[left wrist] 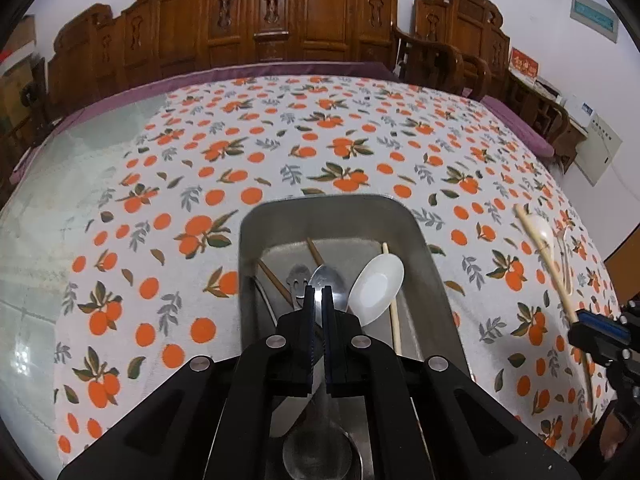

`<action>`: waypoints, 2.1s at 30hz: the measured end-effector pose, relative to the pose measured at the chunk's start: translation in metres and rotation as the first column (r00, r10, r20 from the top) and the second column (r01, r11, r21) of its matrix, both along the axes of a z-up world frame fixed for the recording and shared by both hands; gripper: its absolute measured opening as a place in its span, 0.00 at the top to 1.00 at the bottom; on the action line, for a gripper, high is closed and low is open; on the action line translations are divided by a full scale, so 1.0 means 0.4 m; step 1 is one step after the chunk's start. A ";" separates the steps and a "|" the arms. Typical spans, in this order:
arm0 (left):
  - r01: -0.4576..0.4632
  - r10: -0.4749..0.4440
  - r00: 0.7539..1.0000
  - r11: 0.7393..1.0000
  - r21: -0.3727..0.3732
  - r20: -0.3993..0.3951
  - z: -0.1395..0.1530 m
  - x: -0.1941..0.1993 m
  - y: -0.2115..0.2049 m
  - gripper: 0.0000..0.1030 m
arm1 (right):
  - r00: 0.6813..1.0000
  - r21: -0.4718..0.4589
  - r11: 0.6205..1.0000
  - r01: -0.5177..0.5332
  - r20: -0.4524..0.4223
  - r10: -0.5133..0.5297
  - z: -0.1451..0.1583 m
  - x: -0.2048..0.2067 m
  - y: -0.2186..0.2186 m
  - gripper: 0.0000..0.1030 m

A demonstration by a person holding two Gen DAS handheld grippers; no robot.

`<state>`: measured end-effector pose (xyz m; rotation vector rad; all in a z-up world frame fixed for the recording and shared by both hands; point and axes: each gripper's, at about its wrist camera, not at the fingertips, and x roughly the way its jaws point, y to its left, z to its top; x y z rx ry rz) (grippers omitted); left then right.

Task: Organize utensils
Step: 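Lower the steel spoon into the tray and open the left tool, then lower the light wooden chopstick into the tray and open the right tool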

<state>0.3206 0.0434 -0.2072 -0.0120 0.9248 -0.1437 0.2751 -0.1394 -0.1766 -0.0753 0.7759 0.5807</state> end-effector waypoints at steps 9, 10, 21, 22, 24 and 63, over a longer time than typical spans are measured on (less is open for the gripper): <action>-0.012 0.013 0.997 1.000 -0.005 0.079 0.075 -0.032 0.035 0.98 | 1.000 0.036 0.999 -0.027 -0.011 0.027 0.013 0.020 0.084 0.94; -0.014 0.014 0.996 1.000 -0.006 0.082 0.080 -0.034 0.040 0.98 | 0.999 0.042 0.999 -0.028 -0.014 0.029 0.013 0.025 0.093 0.94; -0.061 0.062 0.990 0.998 -0.011 0.126 0.118 -0.046 0.125 0.77 | 0.994 0.149 0.989 -0.009 -0.107 0.025 -0.023 0.117 0.193 0.94; -0.067 0.068 0.989 0.998 -0.014 0.128 0.122 -0.047 0.136 0.74 | 0.993 0.153 0.988 -0.002 -0.114 0.020 -0.028 0.125 0.199 0.94; -0.074 0.076 0.989 0.997 -0.022 0.129 0.125 -0.048 0.151 0.73 | 0.992 0.164 0.987 0.008 -0.129 0.013 -0.039 0.140 0.211 0.94; 0.004 -0.001 0.989 1.000 -0.023 0.146 0.132 -0.065 0.048 0.47 | 0.993 -0.034 0.992 0.118 0.022 -0.118 0.010 0.101 -0.059 0.92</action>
